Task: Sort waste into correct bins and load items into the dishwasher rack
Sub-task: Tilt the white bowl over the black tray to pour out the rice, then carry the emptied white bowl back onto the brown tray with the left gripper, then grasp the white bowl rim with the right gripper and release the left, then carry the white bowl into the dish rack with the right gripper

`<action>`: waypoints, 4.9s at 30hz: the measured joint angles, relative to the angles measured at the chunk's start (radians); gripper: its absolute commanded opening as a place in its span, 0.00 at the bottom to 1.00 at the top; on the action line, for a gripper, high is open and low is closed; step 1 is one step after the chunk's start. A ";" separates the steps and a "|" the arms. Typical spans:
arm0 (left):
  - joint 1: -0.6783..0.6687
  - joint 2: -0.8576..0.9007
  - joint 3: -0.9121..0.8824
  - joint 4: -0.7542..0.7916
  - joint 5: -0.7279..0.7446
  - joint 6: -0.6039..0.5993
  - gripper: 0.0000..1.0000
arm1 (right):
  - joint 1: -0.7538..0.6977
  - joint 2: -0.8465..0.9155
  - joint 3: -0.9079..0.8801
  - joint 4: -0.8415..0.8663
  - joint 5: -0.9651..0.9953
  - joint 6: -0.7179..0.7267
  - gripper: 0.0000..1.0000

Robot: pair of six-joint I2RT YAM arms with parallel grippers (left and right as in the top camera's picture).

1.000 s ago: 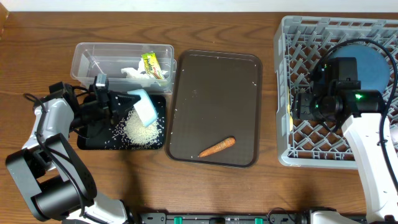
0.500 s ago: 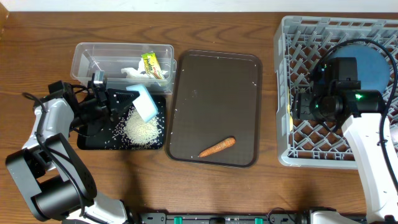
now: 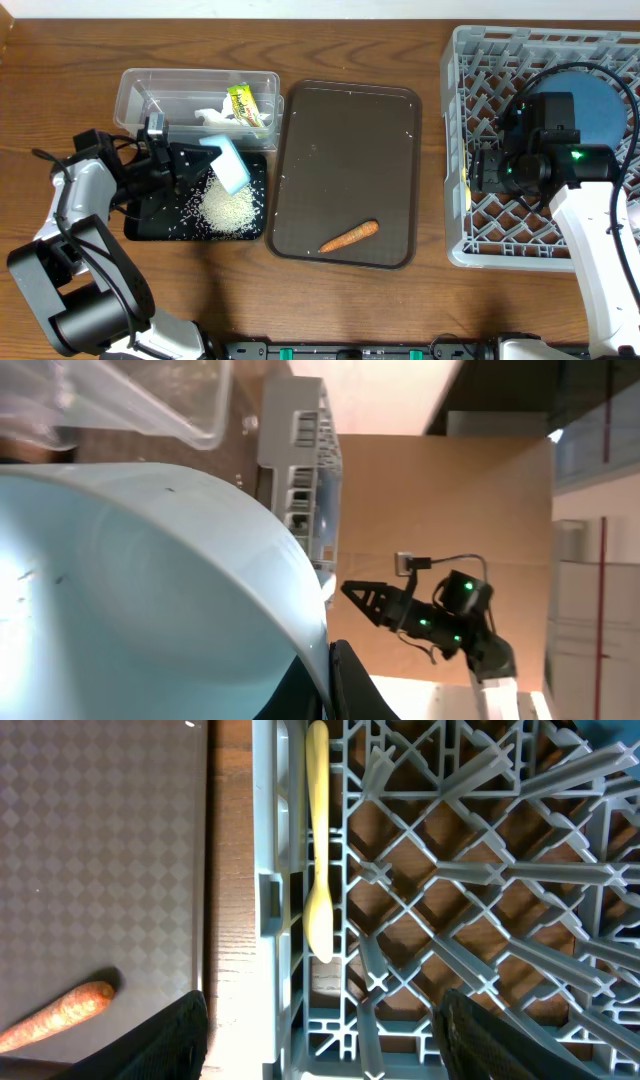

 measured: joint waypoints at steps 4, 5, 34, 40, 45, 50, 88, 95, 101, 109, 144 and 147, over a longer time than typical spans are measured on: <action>0.003 0.000 0.000 0.016 0.017 0.013 0.06 | 0.000 0.000 0.000 0.000 0.000 0.000 0.72; 0.004 0.000 0.000 0.021 0.008 0.010 0.06 | 0.000 0.000 0.000 0.000 0.000 0.000 0.72; -0.486 -0.328 0.018 0.181 -0.675 -0.160 0.06 | 0.000 0.000 0.000 0.023 0.000 0.001 0.72; -0.760 -0.292 0.019 0.392 -0.930 -0.212 0.06 | 0.000 0.000 0.000 0.023 0.000 0.001 0.73; -0.937 -0.209 0.019 0.565 -1.103 -0.230 0.06 | 0.000 0.000 0.000 0.022 0.000 0.002 0.73; -1.038 -0.087 0.020 0.711 -1.175 -0.234 0.06 | 0.000 0.000 0.000 0.022 0.000 0.002 0.73; -0.710 -0.317 0.024 0.185 -1.215 -0.235 0.42 | 0.226 0.225 0.000 0.420 -0.200 0.074 0.64; -0.615 -0.325 0.024 0.140 -1.218 -0.235 0.43 | 0.307 0.402 0.000 0.593 -0.133 0.152 0.57; -0.614 -0.325 0.024 0.135 -1.218 -0.235 0.43 | 0.334 0.525 0.000 0.697 -0.099 0.224 0.40; -0.614 -0.325 0.024 0.135 -1.218 -0.234 0.43 | 0.345 0.584 0.000 0.698 -0.077 0.283 0.20; -0.614 -0.325 0.024 0.135 -1.217 -0.234 0.43 | 0.346 0.535 0.001 0.629 -0.023 0.264 0.01; -0.614 -0.325 0.024 0.135 -1.217 -0.235 0.43 | 0.345 0.534 0.001 0.636 -0.019 0.266 0.01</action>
